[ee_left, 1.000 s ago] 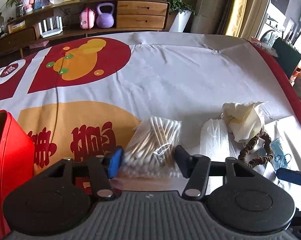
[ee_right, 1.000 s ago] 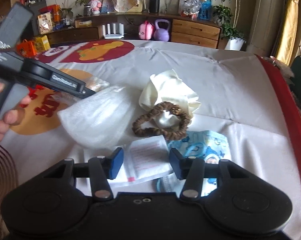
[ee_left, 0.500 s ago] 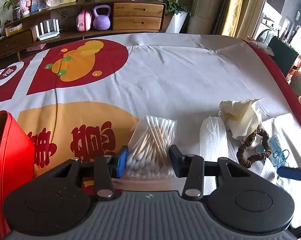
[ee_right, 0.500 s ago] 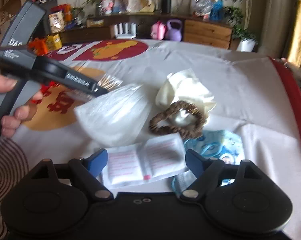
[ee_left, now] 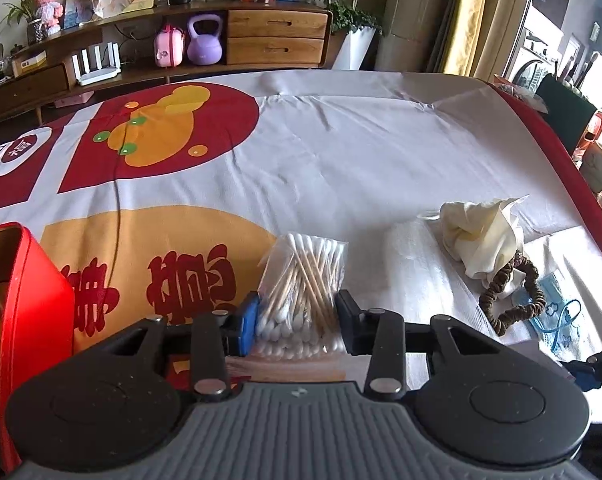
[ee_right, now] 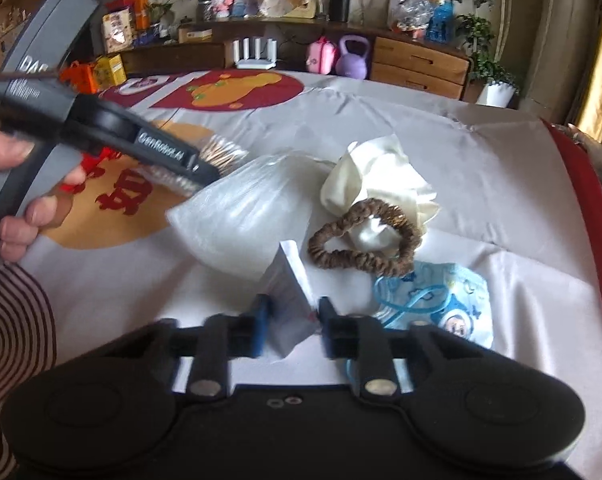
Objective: Organize soft objects
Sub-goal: 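Close the left tool on the cotton swab bag while the right tool grasps the white paper packet, then carry the swab bag with the left tool while the right tool carries the packet over the tin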
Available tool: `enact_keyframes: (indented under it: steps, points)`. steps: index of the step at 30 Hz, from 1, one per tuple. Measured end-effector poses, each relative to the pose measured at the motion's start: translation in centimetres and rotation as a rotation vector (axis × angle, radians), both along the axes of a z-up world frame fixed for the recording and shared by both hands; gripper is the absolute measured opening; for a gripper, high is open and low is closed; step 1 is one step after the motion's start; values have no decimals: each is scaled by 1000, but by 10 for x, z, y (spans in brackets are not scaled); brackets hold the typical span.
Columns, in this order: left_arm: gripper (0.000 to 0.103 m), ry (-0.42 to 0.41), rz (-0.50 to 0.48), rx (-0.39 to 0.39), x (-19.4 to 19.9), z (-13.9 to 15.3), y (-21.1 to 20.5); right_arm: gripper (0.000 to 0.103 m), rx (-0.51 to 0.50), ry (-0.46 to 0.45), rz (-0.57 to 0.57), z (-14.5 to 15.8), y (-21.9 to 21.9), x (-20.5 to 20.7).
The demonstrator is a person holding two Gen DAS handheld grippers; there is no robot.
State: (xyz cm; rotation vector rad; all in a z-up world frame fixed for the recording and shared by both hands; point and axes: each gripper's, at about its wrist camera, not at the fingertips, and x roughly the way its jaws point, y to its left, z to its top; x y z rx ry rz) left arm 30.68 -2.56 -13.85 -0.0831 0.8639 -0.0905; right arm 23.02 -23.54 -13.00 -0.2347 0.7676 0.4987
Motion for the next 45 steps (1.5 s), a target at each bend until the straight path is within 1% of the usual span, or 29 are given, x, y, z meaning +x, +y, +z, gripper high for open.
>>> enact_keyframes:
  steps: [1, 9, 13, 22, 27, 33, 37, 40, 45]
  points:
    - [39, 0, 4, -2, -1, 1, 1, 7, 7, 2, -9, 2, -1, 0]
    - [38, -7, 30, -28, -12, 14, 12, 6, 62, -10, -31, 21, -10, -10]
    - [38, -13, 34, -45, -25, 27, 16, 6, 92, -12, -32, 36, -9, -18]
    - [38, -35, 44, -39, -67, 66, 27, 6, 154, -30, 5, 78, 7, -46]
    - [38, -50, 63, -42, -95, 88, 39, 6, 165, -49, 59, 100, 28, -67]
    - [38, -76, 106, -45, -130, 114, 63, 6, 189, -72, 120, 122, 56, -87]
    - [38, -87, 138, -45, -150, 126, 82, 6, 211, -71, 158, 131, 75, -96]
    - [38, -95, 173, -63, -165, 133, 100, 6, 220, -66, 184, 135, 92, -101]
    - [38, -113, 208, -57, -185, 142, 124, 7, 209, -69, 244, 139, 124, -111]
